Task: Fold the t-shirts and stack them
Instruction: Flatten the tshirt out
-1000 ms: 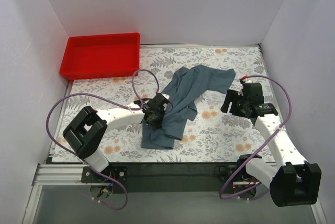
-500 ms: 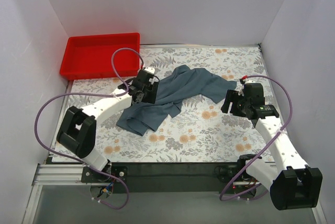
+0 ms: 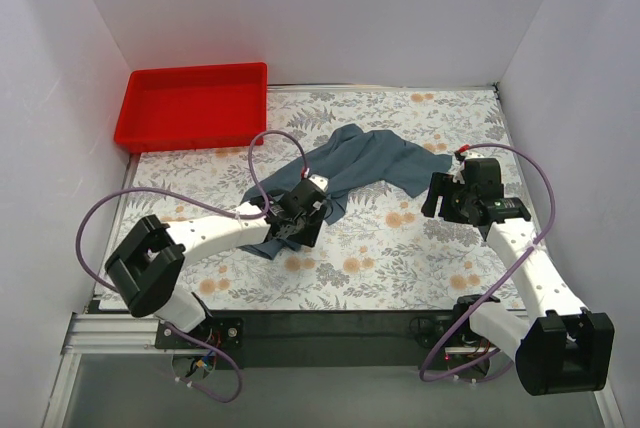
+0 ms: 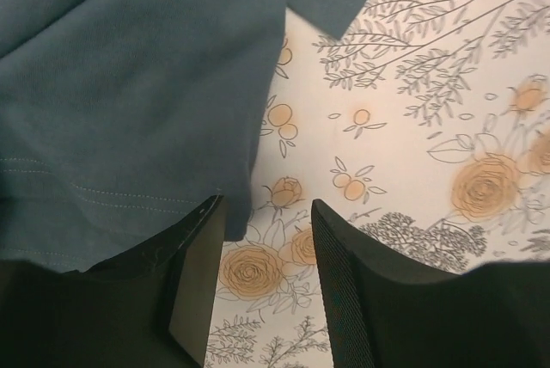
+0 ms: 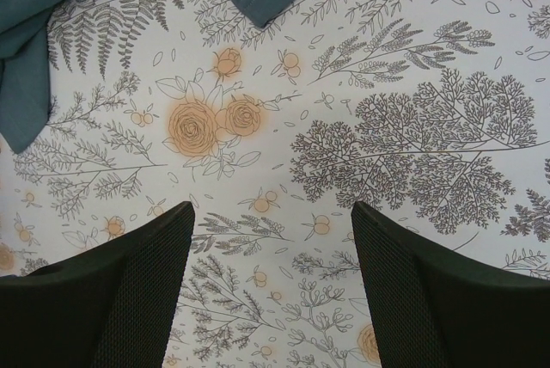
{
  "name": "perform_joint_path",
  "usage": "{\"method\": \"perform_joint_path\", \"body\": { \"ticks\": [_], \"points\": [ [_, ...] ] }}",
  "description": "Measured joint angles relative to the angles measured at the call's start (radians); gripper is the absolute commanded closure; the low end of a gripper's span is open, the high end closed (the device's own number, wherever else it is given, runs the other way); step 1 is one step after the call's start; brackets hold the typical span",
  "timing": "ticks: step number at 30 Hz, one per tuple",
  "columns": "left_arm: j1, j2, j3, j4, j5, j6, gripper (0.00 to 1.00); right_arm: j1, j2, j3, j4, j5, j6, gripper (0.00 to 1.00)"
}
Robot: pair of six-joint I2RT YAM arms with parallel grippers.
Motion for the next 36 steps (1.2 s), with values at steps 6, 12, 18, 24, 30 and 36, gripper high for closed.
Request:
{"method": "perform_joint_path", "body": {
  "ticks": [6,12,18,24,30,36],
  "points": [
    [0.002,0.077,0.0,-0.007,-0.009,0.005,0.59,-0.003,0.007,0.0,0.001,-0.004,-0.002,0.33],
    [0.002,0.123,0.0,-0.036,-0.006,-0.003,0.55,-0.005,0.007,0.0,0.002,-0.003,-0.002,0.33],
    [0.001,0.135,0.005,-0.051,-0.016,-0.022,0.53,-0.008,0.01,-0.001,0.013,-0.003,-0.001,0.33],
    [0.002,0.144,0.014,-0.073,-0.034,-0.031,0.79,-0.025,0.078,-0.001,0.071,-0.002,0.002,0.33],
    [0.003,0.143,0.014,-0.087,-0.051,-0.037,1.0,-0.058,0.193,0.026,0.147,0.01,0.023,0.33],
    [0.002,0.129,0.015,-0.128,-0.031,-0.058,1.0,-0.127,0.338,0.116,0.231,0.04,0.039,0.33]
  ]
}}
